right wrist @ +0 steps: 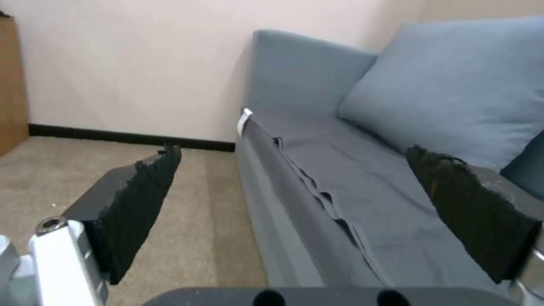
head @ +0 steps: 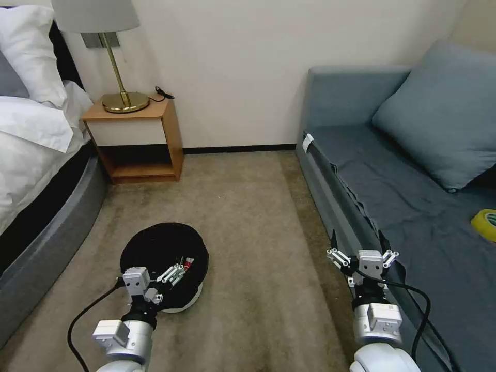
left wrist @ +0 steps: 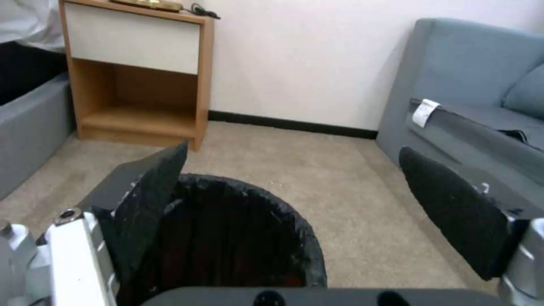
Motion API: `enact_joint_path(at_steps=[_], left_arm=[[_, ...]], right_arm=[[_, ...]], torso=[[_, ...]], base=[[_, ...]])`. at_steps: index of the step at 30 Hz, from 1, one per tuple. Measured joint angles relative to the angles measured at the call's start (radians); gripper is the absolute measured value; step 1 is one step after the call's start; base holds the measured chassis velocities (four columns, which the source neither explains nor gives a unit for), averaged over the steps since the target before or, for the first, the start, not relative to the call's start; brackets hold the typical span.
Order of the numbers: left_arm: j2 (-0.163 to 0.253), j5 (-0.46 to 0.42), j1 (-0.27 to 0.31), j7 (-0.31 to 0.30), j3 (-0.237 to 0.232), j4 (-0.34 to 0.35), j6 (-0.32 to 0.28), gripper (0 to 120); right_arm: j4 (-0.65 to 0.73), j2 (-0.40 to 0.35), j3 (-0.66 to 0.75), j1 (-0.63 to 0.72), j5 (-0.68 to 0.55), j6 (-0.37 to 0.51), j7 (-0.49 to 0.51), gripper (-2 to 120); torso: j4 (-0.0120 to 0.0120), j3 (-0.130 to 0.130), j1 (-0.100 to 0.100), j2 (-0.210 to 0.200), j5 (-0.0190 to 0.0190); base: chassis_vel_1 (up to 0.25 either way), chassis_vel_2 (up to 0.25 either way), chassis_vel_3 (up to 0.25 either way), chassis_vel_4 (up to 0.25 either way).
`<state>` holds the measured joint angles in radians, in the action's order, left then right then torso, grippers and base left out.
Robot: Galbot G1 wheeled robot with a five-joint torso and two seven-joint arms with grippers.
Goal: Pick up the trash bin, then pick up the garbage on the floor and place it into the trash bin.
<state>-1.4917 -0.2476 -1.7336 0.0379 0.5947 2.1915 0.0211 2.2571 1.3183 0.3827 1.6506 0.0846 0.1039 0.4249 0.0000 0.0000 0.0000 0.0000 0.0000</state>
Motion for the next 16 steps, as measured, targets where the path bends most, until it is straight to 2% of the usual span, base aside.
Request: enact_joint_path(at_steps=[16], left_arm=[[0.006, 0.019, -0.007, 0.009, 0.002, -0.008, 0.022, 100]], right_arm=[[-0.001, 0.009, 0.011, 0.003, 0.003, -0.005, -0.024, 100]], torso=[[-0.0001, 0.0, 0.0, 0.0, 0.0]], base=[[0.0, 0.0, 0.0, 0.0]])
